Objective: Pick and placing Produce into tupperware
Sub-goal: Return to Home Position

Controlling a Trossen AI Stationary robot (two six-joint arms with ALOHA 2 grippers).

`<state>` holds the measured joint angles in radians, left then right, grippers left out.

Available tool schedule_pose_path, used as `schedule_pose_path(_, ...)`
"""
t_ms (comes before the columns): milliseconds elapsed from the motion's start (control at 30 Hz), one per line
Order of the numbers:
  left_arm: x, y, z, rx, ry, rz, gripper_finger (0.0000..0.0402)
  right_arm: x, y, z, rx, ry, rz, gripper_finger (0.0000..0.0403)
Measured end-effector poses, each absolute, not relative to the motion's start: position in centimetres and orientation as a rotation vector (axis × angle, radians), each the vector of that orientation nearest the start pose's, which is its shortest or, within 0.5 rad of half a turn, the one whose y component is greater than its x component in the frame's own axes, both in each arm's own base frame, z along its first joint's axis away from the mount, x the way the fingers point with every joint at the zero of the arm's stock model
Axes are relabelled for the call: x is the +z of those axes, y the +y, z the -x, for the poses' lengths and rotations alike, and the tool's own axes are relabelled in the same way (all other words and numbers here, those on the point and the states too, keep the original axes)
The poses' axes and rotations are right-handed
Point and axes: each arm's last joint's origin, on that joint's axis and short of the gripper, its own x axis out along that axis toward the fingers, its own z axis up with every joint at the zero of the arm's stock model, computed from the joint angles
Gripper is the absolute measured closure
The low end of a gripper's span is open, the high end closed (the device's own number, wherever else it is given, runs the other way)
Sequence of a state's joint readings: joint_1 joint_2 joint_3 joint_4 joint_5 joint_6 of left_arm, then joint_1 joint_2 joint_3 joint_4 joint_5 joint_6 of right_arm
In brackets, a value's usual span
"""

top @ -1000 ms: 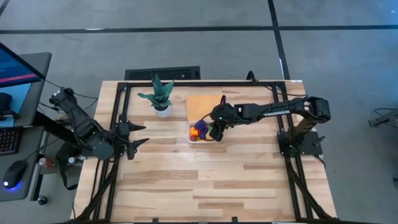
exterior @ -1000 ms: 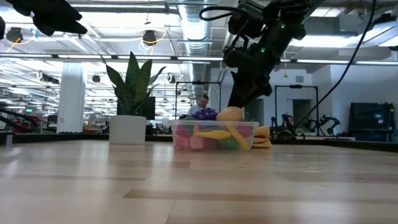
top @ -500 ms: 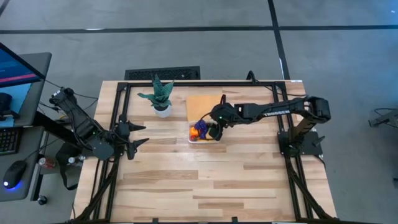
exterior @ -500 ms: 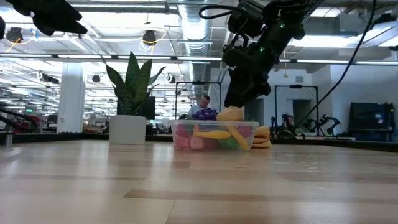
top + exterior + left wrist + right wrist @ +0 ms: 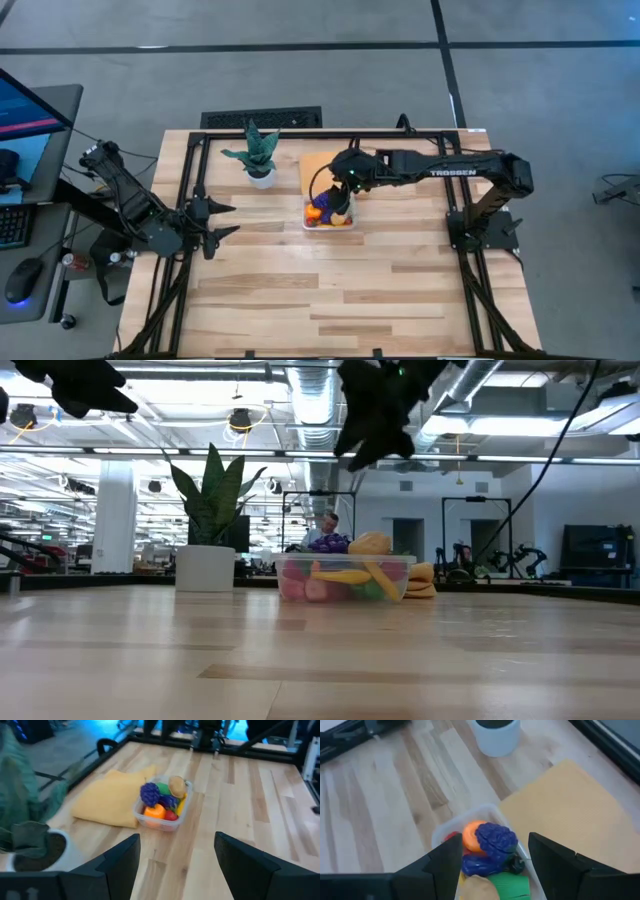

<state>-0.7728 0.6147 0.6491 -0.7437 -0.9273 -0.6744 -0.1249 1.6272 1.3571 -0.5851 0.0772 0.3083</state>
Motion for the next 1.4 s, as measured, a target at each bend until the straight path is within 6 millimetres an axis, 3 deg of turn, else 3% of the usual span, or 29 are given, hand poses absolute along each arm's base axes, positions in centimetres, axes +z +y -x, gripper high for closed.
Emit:
schedule_pose_path(333,27.7,-6.5,-10.0,0.282,0.318,0.089,0.0155,33.7,-4.6,-35.1,-0.319,0.728,-0.334,0.0183)
schedule_pose_path(600,31.4,-8.4,-11.1,-0.132,0.077,-0.121,0.0155,35.6,-3.8,-35.5,-0.275,0.658,-0.306,0.0185)
schedule_pose_path(967,33.9,-9.8,-12.2,-0.378,-0.223,-0.205,0.0155,38.2,0.6,-37.0,-0.031,0.42,-0.035,0.0184)
schedule_pose_path(1133,34.2,-9.6,-13.6,-0.48,-0.292,-0.199,0.0155,41.1,2.4,-36.8,0.152,0.296,0.067,0.0184)
schedule_pose_path(1267,33.6,-8.6,-15.0,-0.526,-0.246,-0.165,0.0155,43.2,3.1,-36.4,0.224,0.234,0.096,0.0184)
schedule_pose_path(1400,33.4,-7.4,-15.8,-0.543,-0.215,-0.153,0.0155,43.6,3.2,-35.8,0.235,0.292,0.095,0.0184)
